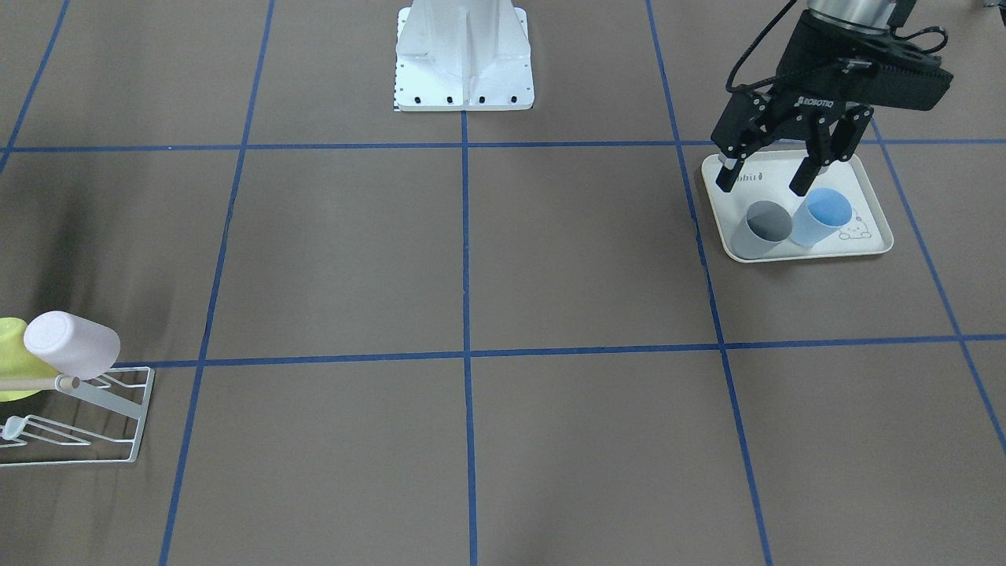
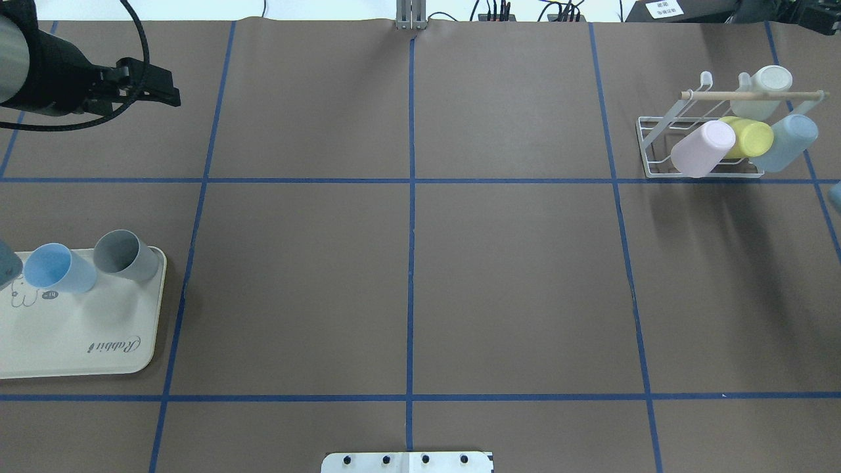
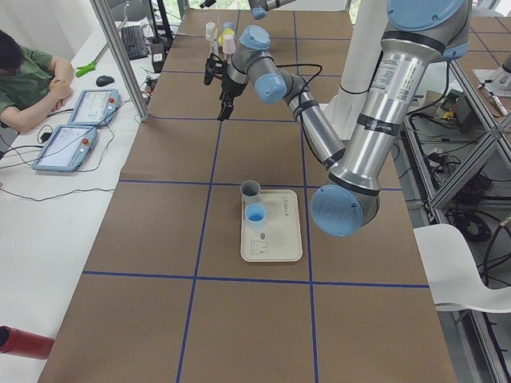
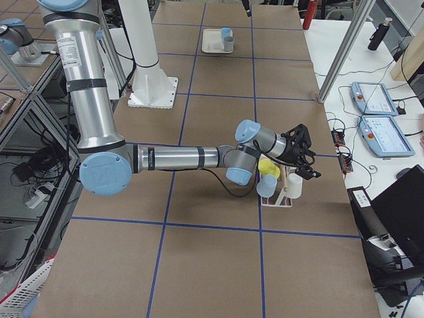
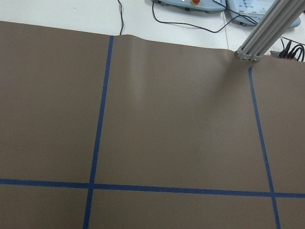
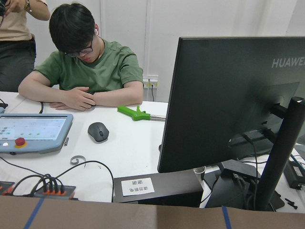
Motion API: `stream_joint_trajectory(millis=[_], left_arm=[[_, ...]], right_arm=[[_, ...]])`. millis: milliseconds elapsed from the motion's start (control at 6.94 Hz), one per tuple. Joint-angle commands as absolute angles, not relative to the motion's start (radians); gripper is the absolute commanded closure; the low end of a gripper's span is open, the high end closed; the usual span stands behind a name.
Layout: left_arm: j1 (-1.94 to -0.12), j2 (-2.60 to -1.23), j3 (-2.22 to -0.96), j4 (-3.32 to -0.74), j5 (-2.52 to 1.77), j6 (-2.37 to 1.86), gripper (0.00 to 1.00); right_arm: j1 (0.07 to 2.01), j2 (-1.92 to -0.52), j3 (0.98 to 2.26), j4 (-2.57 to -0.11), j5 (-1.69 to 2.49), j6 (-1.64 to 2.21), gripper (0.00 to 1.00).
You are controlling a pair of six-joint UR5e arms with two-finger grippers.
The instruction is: Transfer IKEA cup to right arm and place on rack
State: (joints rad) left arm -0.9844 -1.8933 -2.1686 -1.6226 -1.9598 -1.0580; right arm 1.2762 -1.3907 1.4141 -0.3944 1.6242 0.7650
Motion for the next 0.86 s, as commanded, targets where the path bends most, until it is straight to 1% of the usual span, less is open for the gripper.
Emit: stream_joint_trajectory(millis=[0, 144, 288, 432, 576, 720], left_arm=[[-1.047, -1.841, -2.161, -1.620, -1.990, -0.929, 0.00], [-1.099, -1.804, -2.152, -1.597, -2.014, -0.819, 0.00], [-1.132, -1.784, -2.142, -1.507, -2.048, -0.676, 0.00], [-1.141, -1.772, -2.128, -1.435, -2.051, -0.590, 0.00], [-1.143, -1.735, -2.097, -1.428, -2.093, -0.565, 0.00], [-1.146, -1.700, -2.071, -1.430, -2.165, -0.516, 0.00]], right_arm=[[1.302, -1.382, 1.544, -0.502, 1.675, 0.881, 0.00], [1.293, -1.379, 1.654, -0.612, 1.696, 0.972, 0.00], [1.275, -1.378, 1.766, -0.732, 1.760, 1.023, 0.00], [1.217, -1.376, 1.851, -0.814, 1.773, 1.081, 0.00], [1.159, -1.374, 1.870, -0.802, 1.775, 1.153, 0.00], [1.100, -1.327, 1.888, -0.804, 1.775, 1.299, 0.00]])
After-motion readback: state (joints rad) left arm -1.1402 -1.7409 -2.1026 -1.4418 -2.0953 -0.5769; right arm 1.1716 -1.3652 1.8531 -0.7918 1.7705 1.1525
